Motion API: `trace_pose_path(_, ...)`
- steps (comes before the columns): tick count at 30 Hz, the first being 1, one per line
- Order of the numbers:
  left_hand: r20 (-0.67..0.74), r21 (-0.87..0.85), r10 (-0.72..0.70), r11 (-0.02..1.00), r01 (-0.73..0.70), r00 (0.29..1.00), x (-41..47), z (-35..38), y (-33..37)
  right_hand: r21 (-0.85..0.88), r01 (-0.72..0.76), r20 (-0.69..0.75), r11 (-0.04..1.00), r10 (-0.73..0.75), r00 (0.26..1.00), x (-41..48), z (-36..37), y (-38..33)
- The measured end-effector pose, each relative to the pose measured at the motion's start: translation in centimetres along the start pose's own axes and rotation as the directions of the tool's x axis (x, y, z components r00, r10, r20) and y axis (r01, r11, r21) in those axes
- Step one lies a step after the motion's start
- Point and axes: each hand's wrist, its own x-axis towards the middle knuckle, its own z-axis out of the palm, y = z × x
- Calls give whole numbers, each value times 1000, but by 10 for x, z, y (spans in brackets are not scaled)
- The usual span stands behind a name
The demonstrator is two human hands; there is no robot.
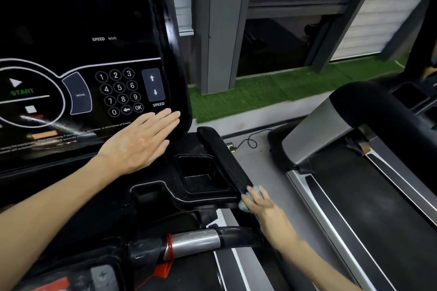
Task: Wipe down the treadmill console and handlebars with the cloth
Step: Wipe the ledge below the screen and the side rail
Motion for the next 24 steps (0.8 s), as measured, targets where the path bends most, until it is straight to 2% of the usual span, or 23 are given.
trace_pose_path(2,4,1,-7,1000,7,1000,0,-1,0,-50,50,16,998,-49,999,45,-8,-8)
trace_pose_path(7,17,-2,-19,1000,19,1000,0,-4,0,-217,71,78,974,-55,995,146,-26,-30)
trace_pose_path(9,30,5,-23,1000,23,999,-1,-4,1,-217,70,91,974,-51,995,164,-28,-33)
trace_pose_path(12,38,4,-30,1000,30,999,0,-4,1,-183,85,98,979,-68,993,154,-28,-29)
trace_pose_path(16,22,-18,-39,999,40,999,0,-3,0,-145,99,105,984,-84,991,85,-23,-11)
trace_pose_path(19,11,-30,-41,999,42,999,0,-2,1,-126,53,132,991,-36,991,39,-22,0)
trace_pose_path(24,19,-23,-36,999,37,999,0,1,0,-161,1,189,987,30,982,58,-38,-16)
